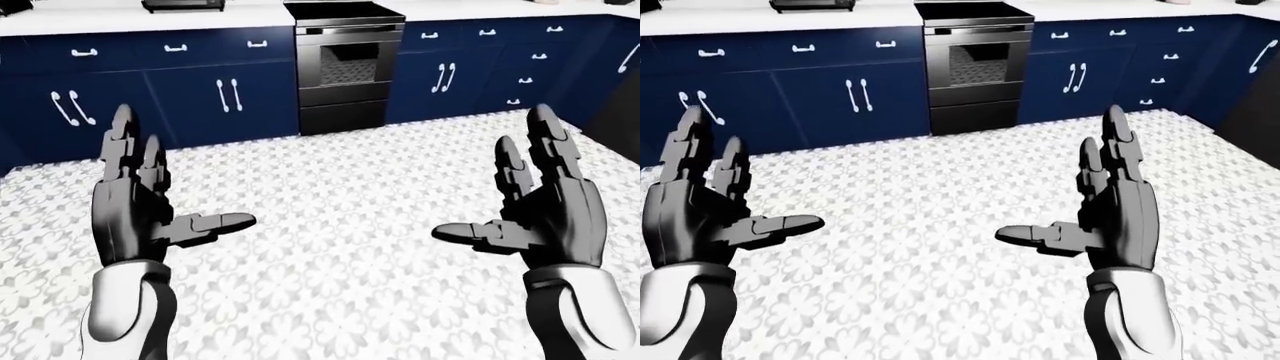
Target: Navigate to the stove.
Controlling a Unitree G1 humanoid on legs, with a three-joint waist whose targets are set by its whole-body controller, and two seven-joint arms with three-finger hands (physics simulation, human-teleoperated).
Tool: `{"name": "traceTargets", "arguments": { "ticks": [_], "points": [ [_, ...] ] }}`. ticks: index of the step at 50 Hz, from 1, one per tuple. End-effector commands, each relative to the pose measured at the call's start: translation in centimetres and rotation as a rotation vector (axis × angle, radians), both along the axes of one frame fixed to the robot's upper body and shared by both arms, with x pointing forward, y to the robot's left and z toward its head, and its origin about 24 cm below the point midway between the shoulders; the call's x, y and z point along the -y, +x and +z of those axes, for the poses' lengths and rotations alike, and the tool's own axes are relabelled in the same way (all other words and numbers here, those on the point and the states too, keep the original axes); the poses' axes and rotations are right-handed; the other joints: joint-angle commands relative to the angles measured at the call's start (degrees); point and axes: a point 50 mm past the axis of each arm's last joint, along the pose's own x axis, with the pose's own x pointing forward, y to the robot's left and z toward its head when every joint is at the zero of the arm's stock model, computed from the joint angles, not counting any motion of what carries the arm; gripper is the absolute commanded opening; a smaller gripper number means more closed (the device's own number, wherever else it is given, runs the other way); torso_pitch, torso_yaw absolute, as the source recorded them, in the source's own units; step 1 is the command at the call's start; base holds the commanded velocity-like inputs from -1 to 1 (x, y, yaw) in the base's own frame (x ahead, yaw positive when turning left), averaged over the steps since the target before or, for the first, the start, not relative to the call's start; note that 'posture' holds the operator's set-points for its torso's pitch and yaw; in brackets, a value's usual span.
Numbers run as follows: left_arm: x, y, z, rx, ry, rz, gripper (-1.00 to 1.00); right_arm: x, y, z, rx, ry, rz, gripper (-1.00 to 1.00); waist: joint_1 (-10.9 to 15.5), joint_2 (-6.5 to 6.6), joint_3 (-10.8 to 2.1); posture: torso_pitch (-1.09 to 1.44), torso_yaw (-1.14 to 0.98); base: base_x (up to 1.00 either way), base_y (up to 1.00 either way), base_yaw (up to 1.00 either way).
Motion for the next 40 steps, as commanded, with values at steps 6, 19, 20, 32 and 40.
{"name": "traceTargets", "arguments": {
  "ticks": [6, 19, 20, 32, 40],
  "points": [
    [0.38, -0.26, 0.90, 0.058, 0.008, -0.021, 1.00, 0.15, -0.25, 0.68, 0.048, -0.009, -0.011, 1.00, -1.3, -0.62, -0.56, 0.00, 0.00, 0.14, -0.25, 0.00],
    [0.30, -0.32, 0.92, 0.058, 0.005, -0.018, 1.00, 0.13, -0.25, 0.57, 0.047, -0.010, -0.011, 1.00, -0.8, 5.60, -0.43, 0.00, 0.00, 0.14, -0.25, 0.00],
    [0.32, -0.36, 0.97, 0.058, 0.004, -0.018, 1.00, 0.13, -0.26, 0.55, 0.046, -0.011, -0.011, 1.00, -0.8, 5.38, -0.79, 0.00, 0.00, 0.14, -0.24, 0.00],
    [0.47, -0.24, 0.93, 0.056, 0.009, -0.023, 1.00, 0.03, -0.22, 0.63, 0.043, -0.015, -0.006, 1.00, -1.4, -0.49, -0.41, 0.00, 0.00, 0.15, -0.23, 0.00],
    [0.47, -0.23, 0.91, 0.057, 0.008, -0.023, 1.00, 0.12, -0.15, 0.58, 0.045, -0.015, -0.008, 1.00, -1.7, 4.81, 0.37, 0.00, 0.00, 0.16, -0.21, 0.00]
  ]
}}
